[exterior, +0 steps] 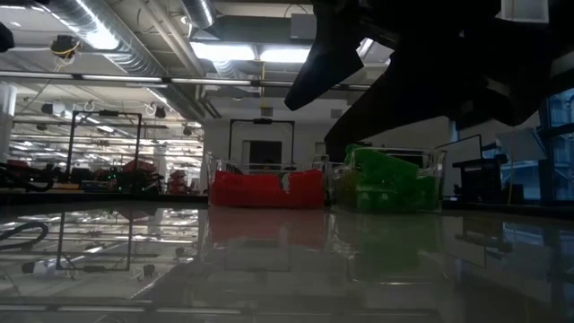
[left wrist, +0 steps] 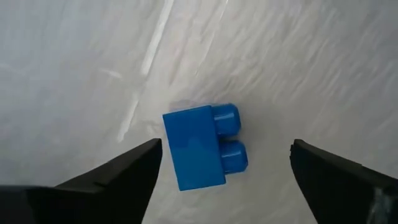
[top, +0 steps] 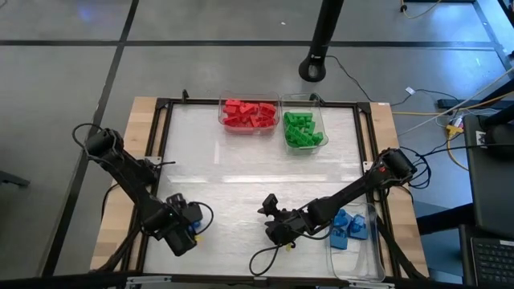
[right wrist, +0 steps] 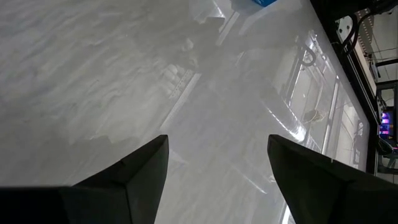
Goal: Sort blocks
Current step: Put the blue game piece into the bottom transparent bin
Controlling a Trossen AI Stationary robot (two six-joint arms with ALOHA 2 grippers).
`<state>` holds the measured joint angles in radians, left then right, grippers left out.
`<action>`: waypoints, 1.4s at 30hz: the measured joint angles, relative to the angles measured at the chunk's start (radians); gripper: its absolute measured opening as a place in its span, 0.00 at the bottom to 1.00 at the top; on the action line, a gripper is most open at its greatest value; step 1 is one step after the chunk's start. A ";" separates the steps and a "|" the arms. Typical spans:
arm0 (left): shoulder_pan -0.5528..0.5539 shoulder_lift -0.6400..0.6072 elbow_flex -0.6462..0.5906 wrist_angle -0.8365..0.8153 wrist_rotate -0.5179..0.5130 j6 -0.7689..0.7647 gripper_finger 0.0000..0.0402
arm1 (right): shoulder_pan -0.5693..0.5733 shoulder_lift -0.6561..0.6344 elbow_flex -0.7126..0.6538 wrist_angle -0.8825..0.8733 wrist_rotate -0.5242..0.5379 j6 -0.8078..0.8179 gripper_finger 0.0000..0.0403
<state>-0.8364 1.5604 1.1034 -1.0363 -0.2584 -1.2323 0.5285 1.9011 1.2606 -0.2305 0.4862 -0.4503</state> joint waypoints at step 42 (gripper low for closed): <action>-0.006 0.118 -0.095 0.028 0.038 -0.125 0.94 | 0.000 0.000 0.000 -0.003 0.000 0.008 0.68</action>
<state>-0.8429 1.6787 1.0084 -1.0087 -0.2202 -1.3578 0.5283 1.9011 1.2606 -0.2337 0.4858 -0.4427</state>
